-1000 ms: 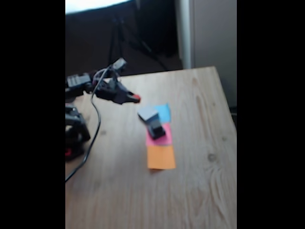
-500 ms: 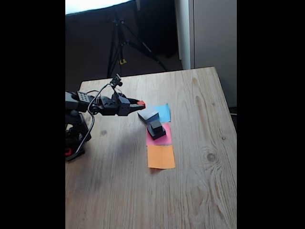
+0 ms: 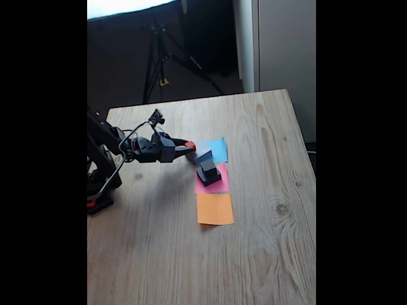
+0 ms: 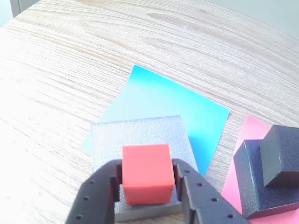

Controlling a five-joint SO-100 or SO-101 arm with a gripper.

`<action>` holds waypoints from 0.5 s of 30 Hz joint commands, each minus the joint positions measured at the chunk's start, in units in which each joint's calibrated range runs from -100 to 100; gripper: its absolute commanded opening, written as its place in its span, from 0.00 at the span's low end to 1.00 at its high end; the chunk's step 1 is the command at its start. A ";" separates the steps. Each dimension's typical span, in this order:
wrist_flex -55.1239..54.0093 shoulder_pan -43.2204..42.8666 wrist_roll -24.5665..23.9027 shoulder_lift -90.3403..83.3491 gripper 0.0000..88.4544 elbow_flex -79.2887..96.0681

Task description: Tower of hanoi

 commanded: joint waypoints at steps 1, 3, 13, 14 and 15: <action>-4.30 0.33 1.04 4.64 0.02 -4.24; -4.54 0.50 1.04 6.38 0.02 -6.24; -4.71 0.33 1.04 7.90 0.03 -6.33; -4.95 0.33 1.04 7.90 0.03 -6.06; -4.95 0.33 1.04 7.90 0.03 -5.87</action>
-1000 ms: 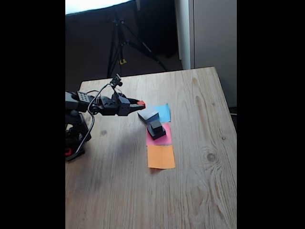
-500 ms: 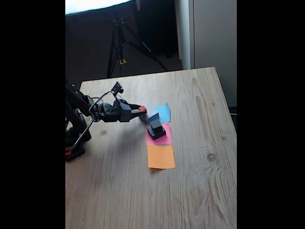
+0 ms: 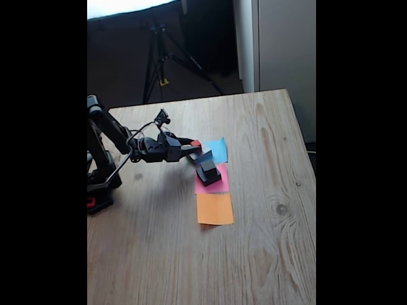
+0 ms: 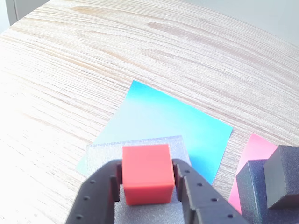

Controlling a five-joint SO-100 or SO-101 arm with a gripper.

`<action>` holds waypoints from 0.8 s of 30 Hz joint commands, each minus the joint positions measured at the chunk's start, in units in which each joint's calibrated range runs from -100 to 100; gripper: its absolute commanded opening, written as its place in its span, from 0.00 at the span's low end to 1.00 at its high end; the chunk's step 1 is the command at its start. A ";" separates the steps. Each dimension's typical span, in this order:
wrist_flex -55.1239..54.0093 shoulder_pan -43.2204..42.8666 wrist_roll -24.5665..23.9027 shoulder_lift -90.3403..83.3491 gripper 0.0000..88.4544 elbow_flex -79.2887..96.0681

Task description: Tower of hanoi

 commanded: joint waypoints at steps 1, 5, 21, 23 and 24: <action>-1.35 0.33 1.04 -0.23 0.04 0.30; -1.91 0.50 1.04 -0.23 0.08 0.76; -4.02 1.00 1.04 -0.53 0.32 0.39; -4.02 1.00 1.04 -1.21 0.36 -0.15; -3.77 1.00 1.04 -1.89 0.37 -0.34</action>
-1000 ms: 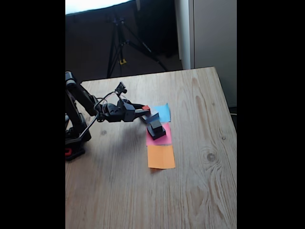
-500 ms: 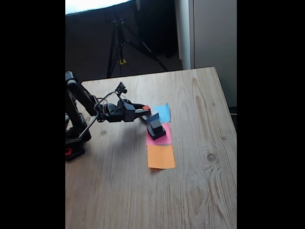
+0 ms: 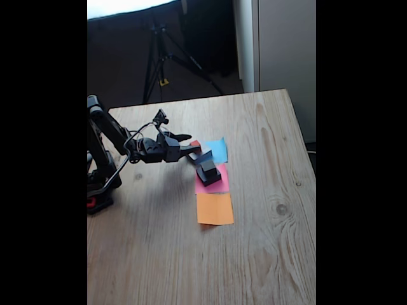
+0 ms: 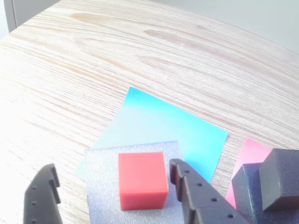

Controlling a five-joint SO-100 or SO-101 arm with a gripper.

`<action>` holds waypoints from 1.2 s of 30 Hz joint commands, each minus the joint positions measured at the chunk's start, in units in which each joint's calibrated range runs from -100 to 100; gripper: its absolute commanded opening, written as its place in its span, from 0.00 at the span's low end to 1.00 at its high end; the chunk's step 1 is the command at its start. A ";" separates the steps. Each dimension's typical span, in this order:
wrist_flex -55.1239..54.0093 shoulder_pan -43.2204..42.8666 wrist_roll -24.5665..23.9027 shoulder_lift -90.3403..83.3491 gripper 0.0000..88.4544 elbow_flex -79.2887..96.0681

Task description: Tower of hanoi

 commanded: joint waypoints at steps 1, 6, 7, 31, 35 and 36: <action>-0.81 0.50 1.04 -2.89 0.37 -1.47; 8.50 0.34 0.87 -11.74 0.38 -2.83; 11.17 0.42 -0.13 -13.86 0.38 -3.01; 98.58 4.35 -12.50 -37.94 0.00 -45.65; 110.24 6.86 -10.83 -36.27 0.00 -58.83; 113.96 7.69 -8.32 -35.44 0.00 -62.83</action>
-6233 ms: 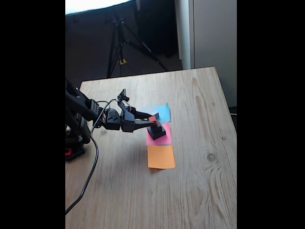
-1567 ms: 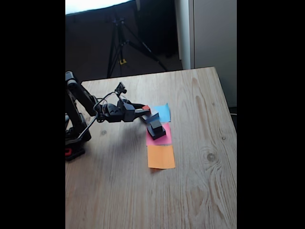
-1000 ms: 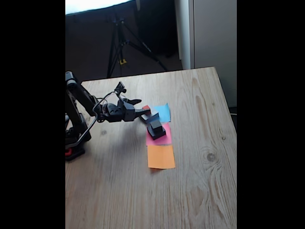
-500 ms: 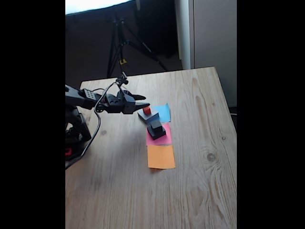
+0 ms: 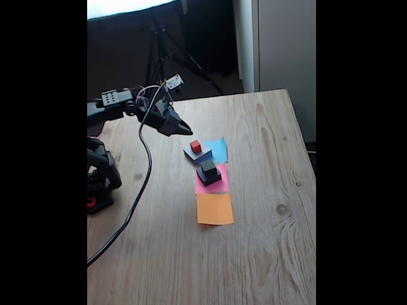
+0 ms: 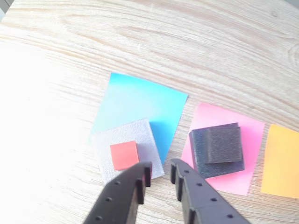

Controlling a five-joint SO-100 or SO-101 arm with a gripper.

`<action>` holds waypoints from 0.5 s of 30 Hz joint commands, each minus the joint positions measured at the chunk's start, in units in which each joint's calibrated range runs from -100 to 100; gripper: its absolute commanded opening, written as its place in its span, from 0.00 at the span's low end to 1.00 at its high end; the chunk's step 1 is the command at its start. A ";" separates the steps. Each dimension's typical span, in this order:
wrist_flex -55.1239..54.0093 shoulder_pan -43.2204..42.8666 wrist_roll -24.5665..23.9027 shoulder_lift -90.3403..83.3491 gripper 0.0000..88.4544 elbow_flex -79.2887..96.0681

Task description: Tower of hanoi

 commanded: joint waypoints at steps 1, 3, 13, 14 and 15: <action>13.43 3.44 3.98 0.47 0.00 -18.23; 17.56 4.45 2.48 1.23 0.00 -24.96; 31.48 10.38 -6.89 2.74 0.00 -49.32; 32.13 11.30 -6.89 2.74 0.00 -50.60; 33.18 12.22 -6.22 2.74 0.00 -52.14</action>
